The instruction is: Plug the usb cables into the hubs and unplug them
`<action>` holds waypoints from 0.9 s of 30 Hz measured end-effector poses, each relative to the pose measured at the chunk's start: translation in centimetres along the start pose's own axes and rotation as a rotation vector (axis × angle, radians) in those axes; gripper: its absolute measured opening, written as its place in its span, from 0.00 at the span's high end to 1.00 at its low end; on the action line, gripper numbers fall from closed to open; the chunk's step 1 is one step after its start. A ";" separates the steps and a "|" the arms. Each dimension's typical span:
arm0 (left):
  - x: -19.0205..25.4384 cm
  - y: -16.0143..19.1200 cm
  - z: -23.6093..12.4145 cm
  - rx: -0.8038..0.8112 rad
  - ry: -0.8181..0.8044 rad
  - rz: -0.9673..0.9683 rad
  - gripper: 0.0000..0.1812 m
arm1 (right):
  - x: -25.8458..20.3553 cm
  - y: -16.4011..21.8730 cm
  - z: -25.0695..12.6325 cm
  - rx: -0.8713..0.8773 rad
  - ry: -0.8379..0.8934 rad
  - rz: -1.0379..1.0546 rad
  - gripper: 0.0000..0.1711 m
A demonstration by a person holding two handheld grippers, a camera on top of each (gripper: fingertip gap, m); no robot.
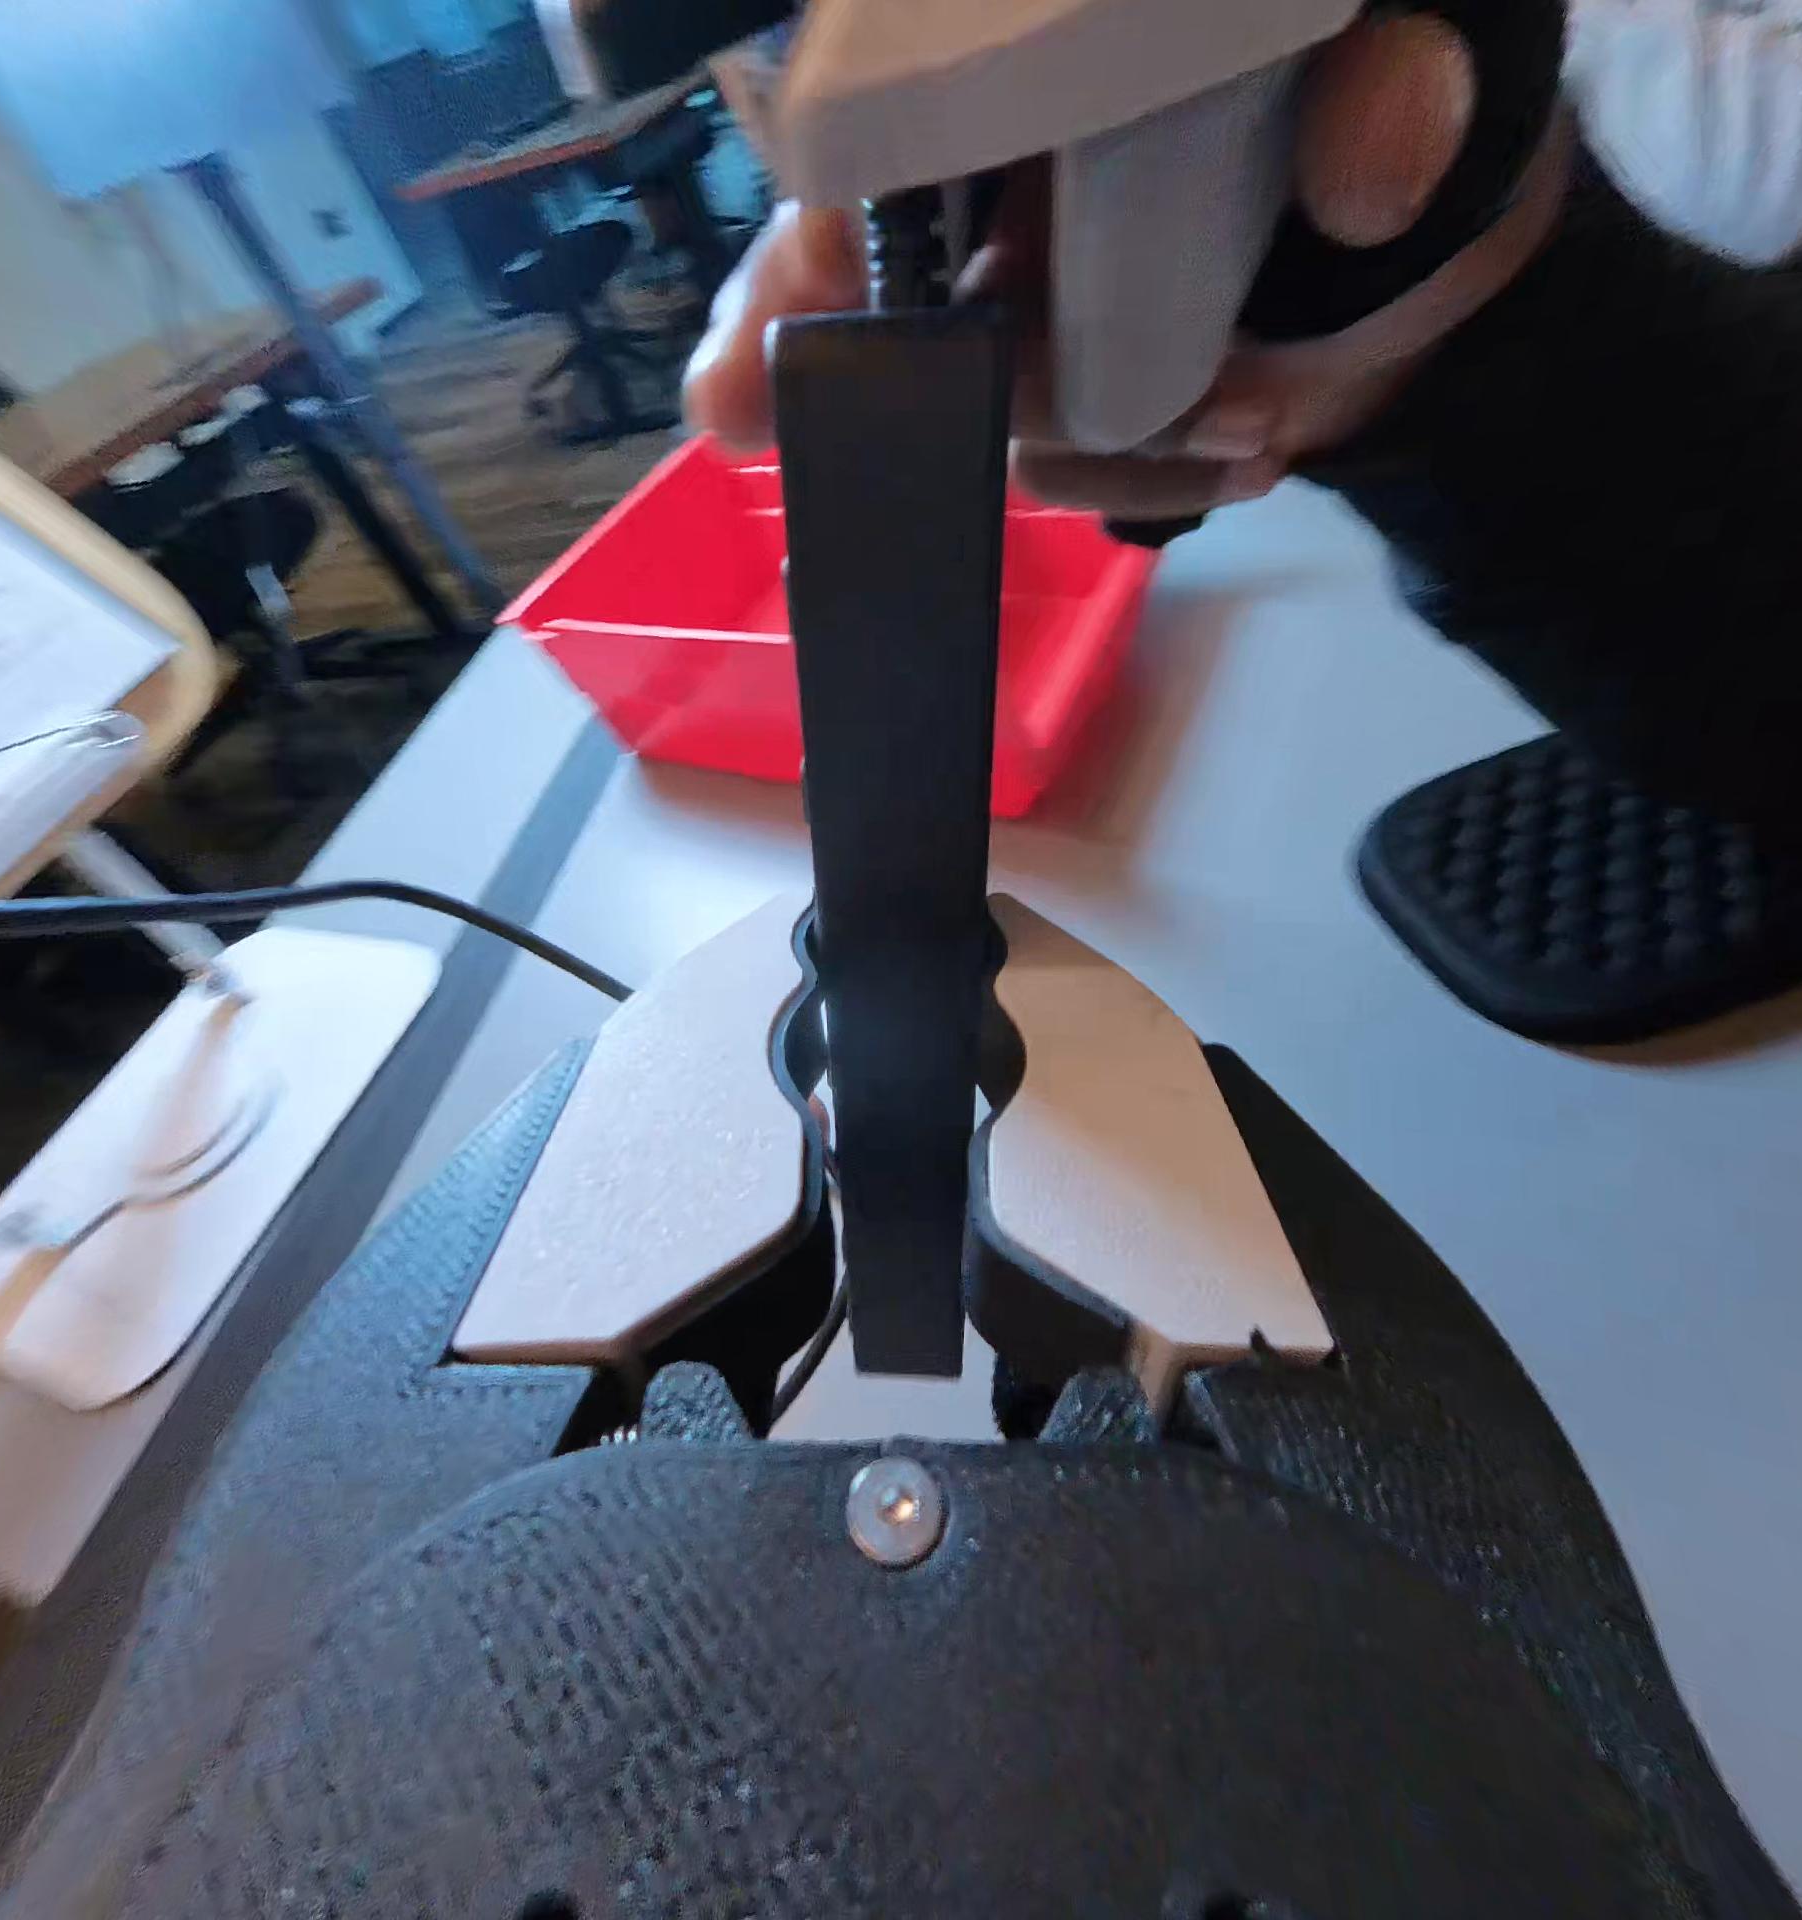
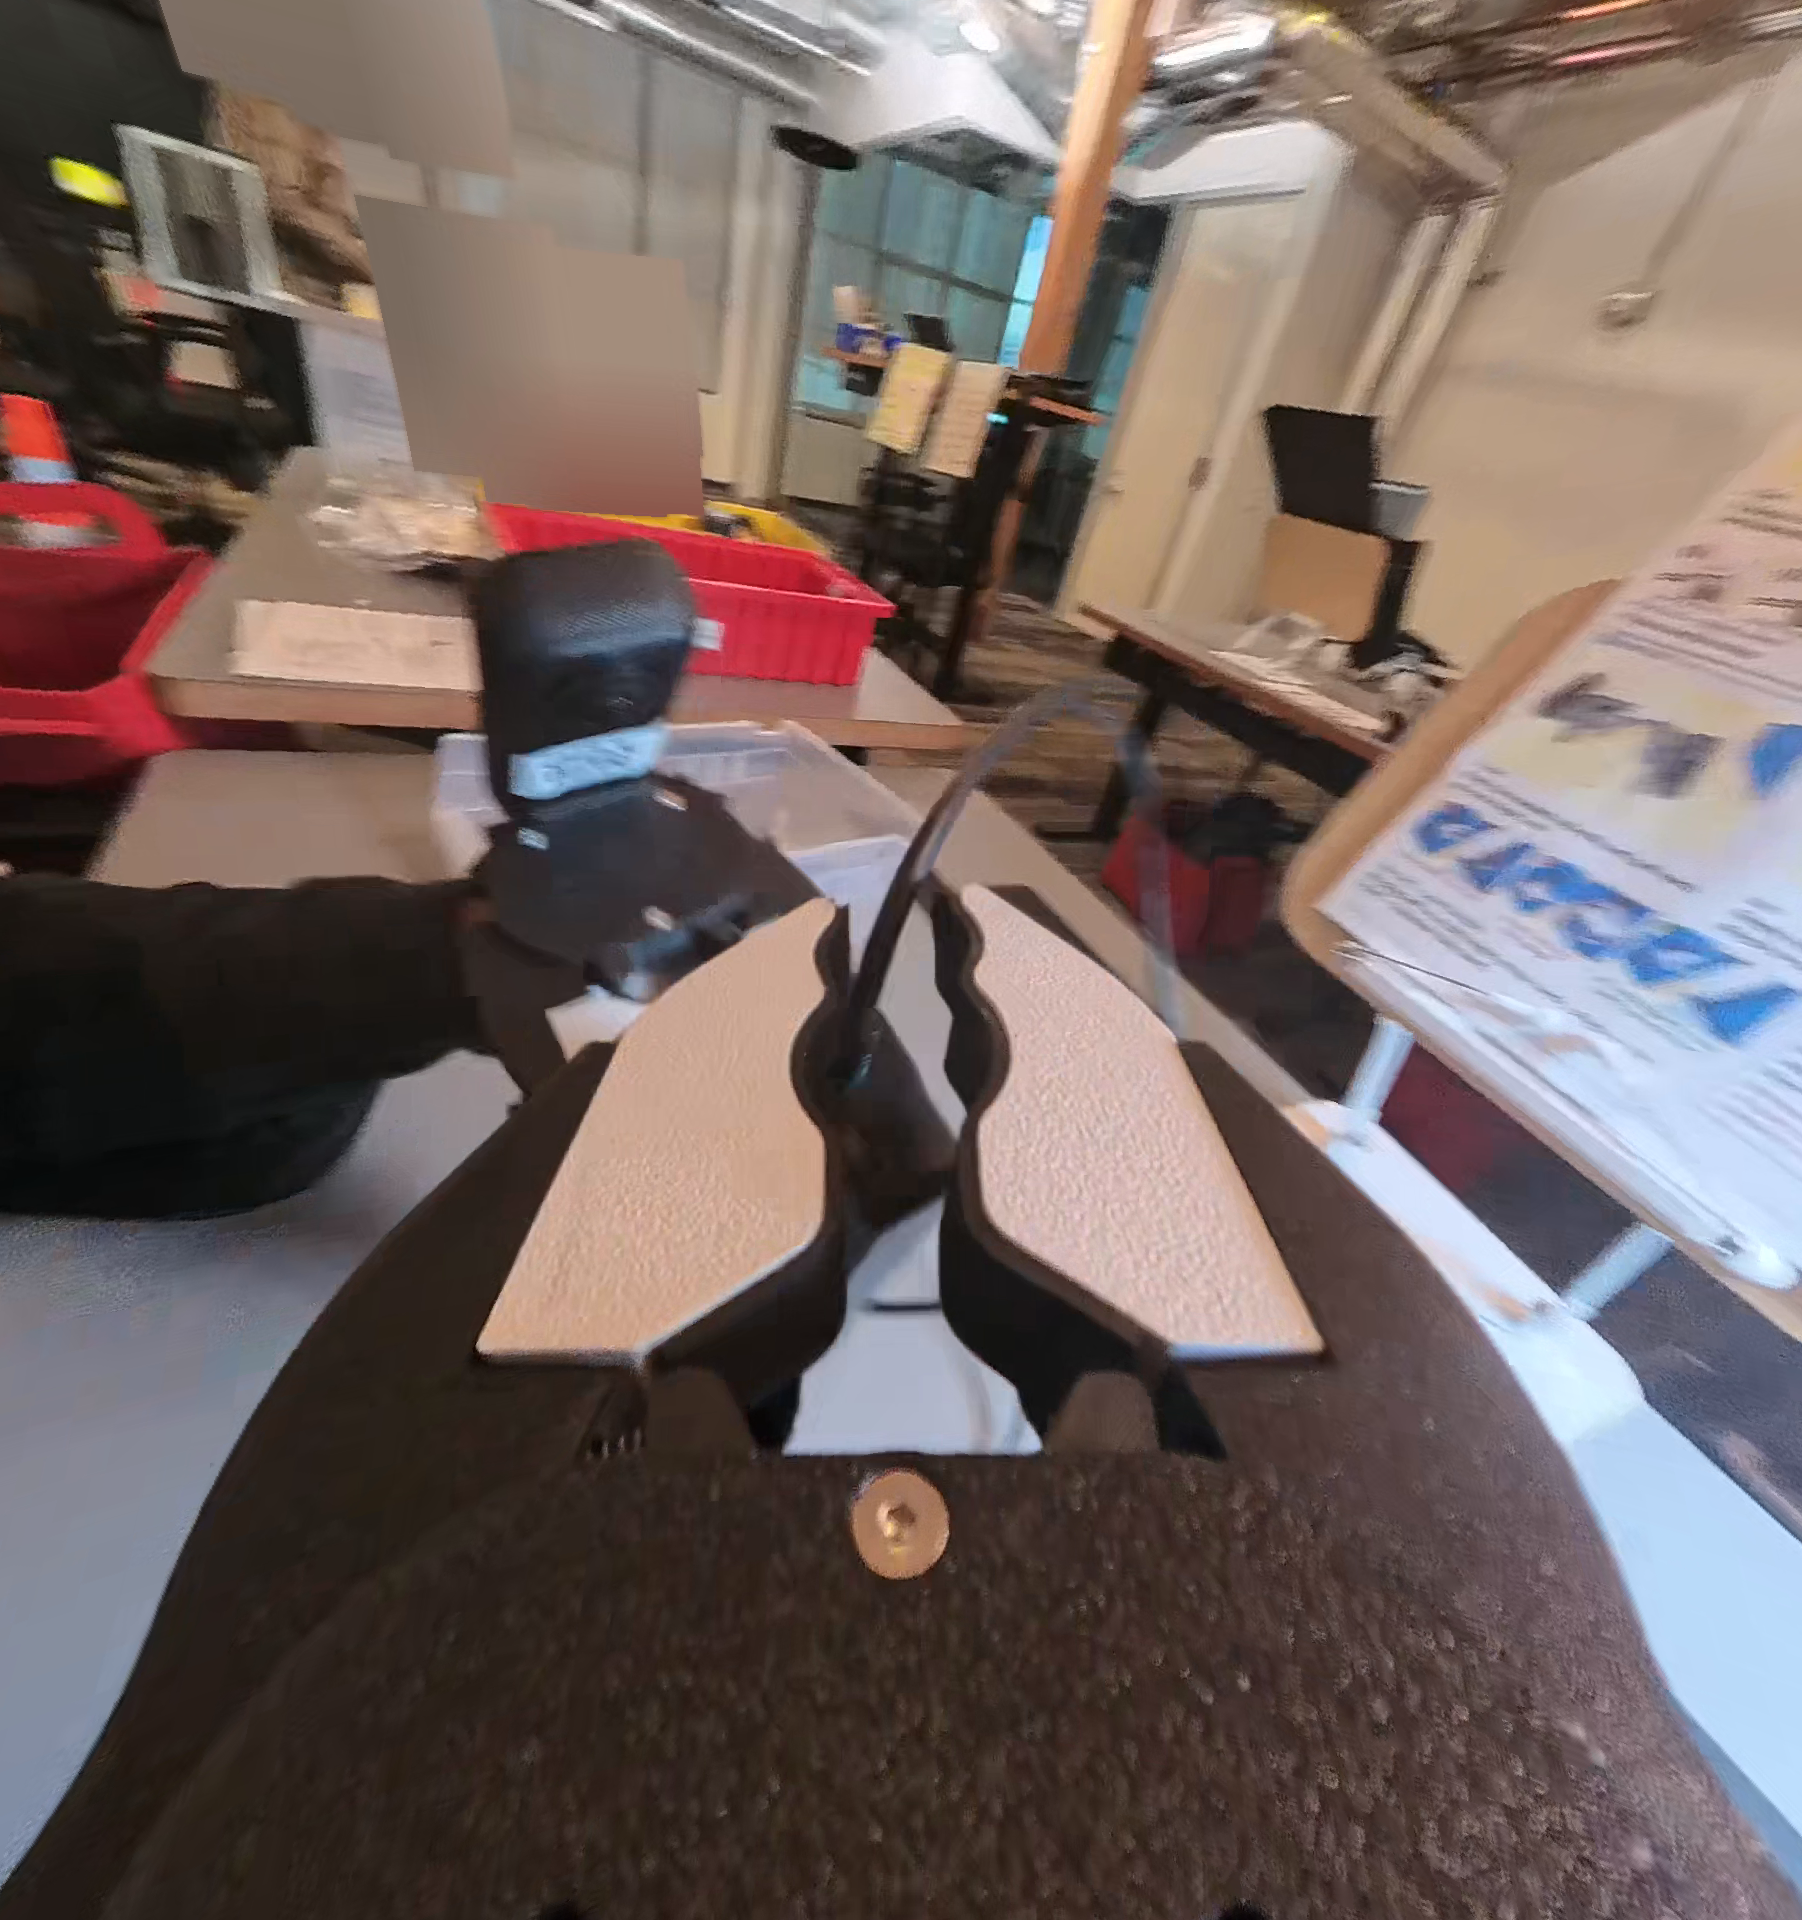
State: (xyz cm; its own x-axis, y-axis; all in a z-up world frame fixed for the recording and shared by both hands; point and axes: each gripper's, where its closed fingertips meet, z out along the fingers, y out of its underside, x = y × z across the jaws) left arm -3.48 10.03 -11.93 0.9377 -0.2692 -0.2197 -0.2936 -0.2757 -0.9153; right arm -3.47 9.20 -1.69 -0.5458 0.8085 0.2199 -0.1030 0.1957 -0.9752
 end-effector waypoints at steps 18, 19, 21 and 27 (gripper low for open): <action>-5.4 -0.2 -2.2 -0.180 -0.620 0.379 0.84 | 1.1 6.0 4.1 -0.040 -0.033 0.364 0.68; -4.7 -0.3 -1.9 -0.162 -0.557 0.369 0.82 | 1.1 5.6 3.6 -0.024 -0.042 0.300 0.68; -2.8 0.1 -1.8 -0.191 -0.389 0.325 0.80 | 0.9 4.8 2.6 0.005 -0.051 0.166 0.68; 6.1 -0.3 -8.4 -0.156 0.280 0.186 0.83 | 1.8 1.7 -1.8 0.037 0.014 -0.111 0.68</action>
State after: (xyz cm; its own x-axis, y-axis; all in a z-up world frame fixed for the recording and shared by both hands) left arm 0.80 0.74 -10.19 0.7850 -0.5639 -0.2565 -0.4990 -0.3302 -0.8012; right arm -3.17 11.97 -2.92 -0.5175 0.7908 0.3269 -0.1931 0.2643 -0.9449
